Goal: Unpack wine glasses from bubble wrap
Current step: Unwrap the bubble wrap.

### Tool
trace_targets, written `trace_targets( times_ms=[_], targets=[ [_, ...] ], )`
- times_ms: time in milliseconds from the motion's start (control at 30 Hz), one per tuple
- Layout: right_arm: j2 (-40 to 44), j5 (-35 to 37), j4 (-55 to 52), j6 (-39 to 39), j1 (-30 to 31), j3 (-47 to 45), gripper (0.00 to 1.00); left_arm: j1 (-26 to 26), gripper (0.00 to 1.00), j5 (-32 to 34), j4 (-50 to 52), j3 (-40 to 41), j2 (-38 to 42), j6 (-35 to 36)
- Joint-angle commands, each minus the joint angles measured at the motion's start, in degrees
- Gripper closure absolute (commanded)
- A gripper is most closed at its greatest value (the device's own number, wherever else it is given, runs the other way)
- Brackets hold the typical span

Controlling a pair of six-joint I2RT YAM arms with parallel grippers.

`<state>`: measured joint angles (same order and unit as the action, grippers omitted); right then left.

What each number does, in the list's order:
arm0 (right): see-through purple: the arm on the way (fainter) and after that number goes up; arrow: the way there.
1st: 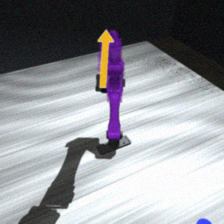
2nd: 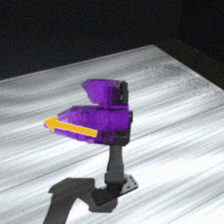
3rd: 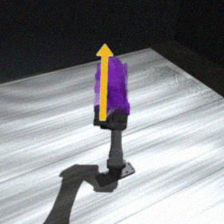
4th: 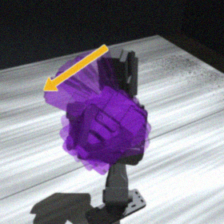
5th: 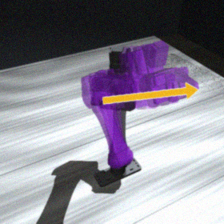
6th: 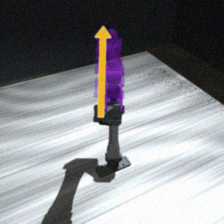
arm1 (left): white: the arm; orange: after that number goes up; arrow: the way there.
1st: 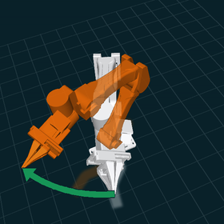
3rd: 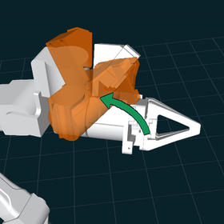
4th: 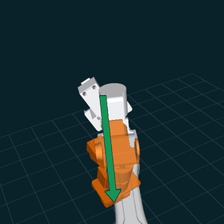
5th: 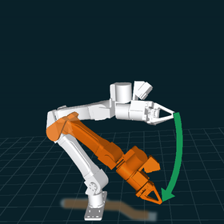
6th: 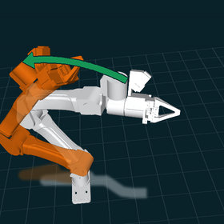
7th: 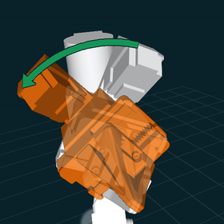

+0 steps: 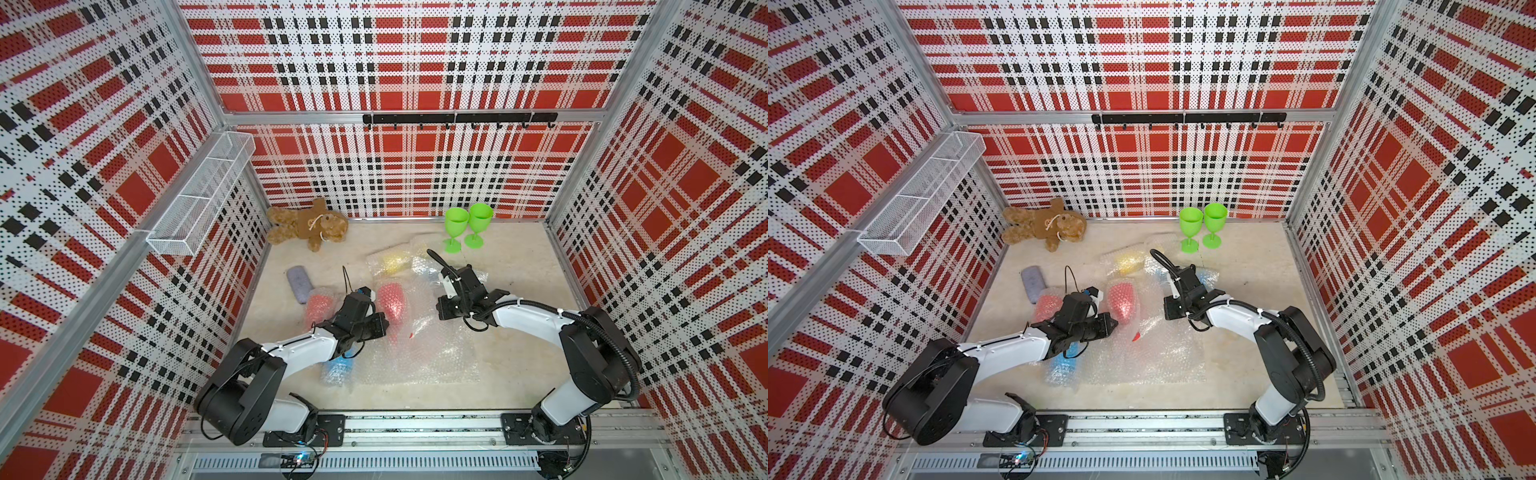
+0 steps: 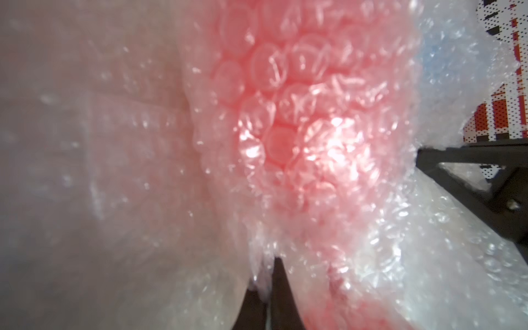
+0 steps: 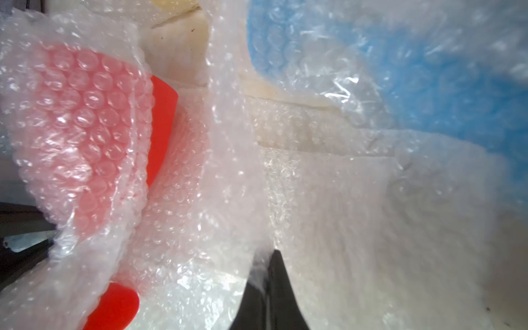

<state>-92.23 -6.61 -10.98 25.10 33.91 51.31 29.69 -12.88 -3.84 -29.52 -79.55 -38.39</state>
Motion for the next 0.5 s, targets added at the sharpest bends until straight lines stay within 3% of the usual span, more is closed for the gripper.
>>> trace_targets(
  times_ms=[0, 100, 200, 367, 467],
  targets=[
    [2.4, 0.5, 1.9, 0.5, -0.7, -1.0, 1.00, -0.4, 1.00, 1.4, 2.4, 0.2, -0.1, 0.1],
    [3.3, -1.1, 2.9, 1.0, -0.6, -1.9, 1.00, -0.5, 1.00, 1.9, 4.1, -1.3, 0.2, 0.4],
    [5.2, -2.5, 4.3, 2.4, -0.6, -2.8, 1.00, -0.6, 0.75, 3.1, 6.4, -2.6, 2.9, 0.6],
    [9.7, -4.9, 5.9, 5.2, -0.7, -3.3, 1.00, -1.2, 0.57, 6.1, 11.6, -5.4, 8.6, 1.9],
    [11.8, -5.1, 5.6, 7.8, -0.6, -3.5, 1.00, -2.4, 0.53, 6.5, 14.7, -7.5, 10.5, 3.4]
  ],
)
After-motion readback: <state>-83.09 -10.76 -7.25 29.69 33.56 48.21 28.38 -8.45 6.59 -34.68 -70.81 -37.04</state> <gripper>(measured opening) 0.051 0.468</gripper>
